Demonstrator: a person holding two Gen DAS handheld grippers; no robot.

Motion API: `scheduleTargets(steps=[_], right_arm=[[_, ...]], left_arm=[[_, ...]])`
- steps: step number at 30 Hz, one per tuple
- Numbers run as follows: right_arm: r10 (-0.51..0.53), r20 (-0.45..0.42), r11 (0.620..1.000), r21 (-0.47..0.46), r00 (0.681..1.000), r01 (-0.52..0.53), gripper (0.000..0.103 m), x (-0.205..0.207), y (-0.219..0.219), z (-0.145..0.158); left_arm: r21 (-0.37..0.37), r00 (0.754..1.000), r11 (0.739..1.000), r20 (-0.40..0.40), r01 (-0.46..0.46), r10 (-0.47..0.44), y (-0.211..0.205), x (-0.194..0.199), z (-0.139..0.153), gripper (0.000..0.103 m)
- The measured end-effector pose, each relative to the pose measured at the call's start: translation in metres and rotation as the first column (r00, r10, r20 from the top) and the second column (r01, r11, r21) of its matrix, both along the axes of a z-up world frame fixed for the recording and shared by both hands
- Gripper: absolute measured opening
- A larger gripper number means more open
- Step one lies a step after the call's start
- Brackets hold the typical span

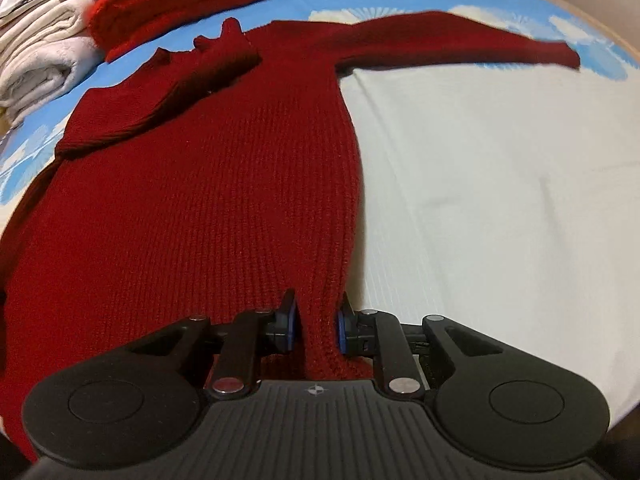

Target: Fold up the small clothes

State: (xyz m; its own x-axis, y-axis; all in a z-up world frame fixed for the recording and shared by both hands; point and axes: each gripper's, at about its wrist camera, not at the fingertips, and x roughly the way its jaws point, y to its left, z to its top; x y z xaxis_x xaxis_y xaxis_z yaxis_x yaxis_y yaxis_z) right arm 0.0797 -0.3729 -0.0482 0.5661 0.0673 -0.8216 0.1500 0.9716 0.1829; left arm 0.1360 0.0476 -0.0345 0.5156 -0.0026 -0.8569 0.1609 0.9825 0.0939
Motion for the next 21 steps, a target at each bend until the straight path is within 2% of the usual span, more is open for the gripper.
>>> scheduleTargets(steps=[1,3,5,6,7,8,9,10,13,17,19,21], right_arm=[[0.015,-0.007,1.0,0.006,1.0,-0.015,0.019,-0.004,-0.003,0.001],[0.058,-0.021,0.998,0.022,0.998,-0.058,0.02,-0.015,-0.007,0.0],[0.05,-0.024,0.998,0.044,0.998,-0.049,0.024,-0.022,-0.014,0.0],[0.039,-0.019,0.998,0.046,0.999,-0.038,0.035,-0.021,-0.017,0.003],[0.023,-0.013,0.999,0.03,1.0,-0.023,0.049,-0.021,-0.017,0.005],[-0.006,0.011,1.0,-0.013,1.0,0.006,0.055,-0.02,-0.016,0.012],[-0.024,0.046,0.999,-0.037,0.999,0.026,0.063,-0.025,-0.013,0.019],[-0.046,0.096,0.998,-0.046,0.994,0.051,0.066,-0.024,-0.012,0.027],[-0.128,0.221,0.992,0.025,0.967,0.126,0.068,-0.01,-0.006,0.053],[-0.146,0.264,0.985,0.129,0.953,0.115,0.068,0.038,0.014,0.078],[-0.092,0.28,0.994,0.09,0.956,0.069,0.068,0.075,0.037,0.089],[-0.03,0.295,0.999,0.019,0.955,0.025,0.071,0.117,0.062,0.097]], left_arm=[[0.024,1.0,0.999,0.002,0.026,-0.026,0.0,-0.01,0.0,0.013],[0.022,0.999,0.998,-0.005,0.051,-0.05,0.006,-0.023,0.002,0.016],[0.001,0.998,0.998,-0.01,0.059,-0.059,0.014,-0.029,0.008,0.032],[-0.028,0.999,0.998,0.006,0.047,-0.047,0.02,-0.028,0.014,0.047],[-0.052,0.998,0.998,0.047,0.033,-0.031,0.023,-0.03,0.02,0.062],[-0.068,0.994,0.998,0.109,0.007,0.0,0.029,-0.032,0.031,0.069],[-0.072,0.988,0.997,0.153,-0.022,0.032,0.031,-0.031,0.04,0.085],[-0.074,0.98,0.996,0.189,-0.049,0.062,0.032,-0.023,0.049,0.09],[-0.057,0.97,0.993,0.217,-0.1,0.11,0.025,0.024,0.059,0.09],[-0.058,0.971,0.985,0.168,-0.163,0.171,0.018,0.099,0.038,0.09],[-0.081,0.969,0.975,0.119,-0.208,0.216,0.026,0.129,0.023,0.09],[-0.088,0.961,0.959,0.036,-0.271,0.275,0.041,0.144,0.009,0.09]])
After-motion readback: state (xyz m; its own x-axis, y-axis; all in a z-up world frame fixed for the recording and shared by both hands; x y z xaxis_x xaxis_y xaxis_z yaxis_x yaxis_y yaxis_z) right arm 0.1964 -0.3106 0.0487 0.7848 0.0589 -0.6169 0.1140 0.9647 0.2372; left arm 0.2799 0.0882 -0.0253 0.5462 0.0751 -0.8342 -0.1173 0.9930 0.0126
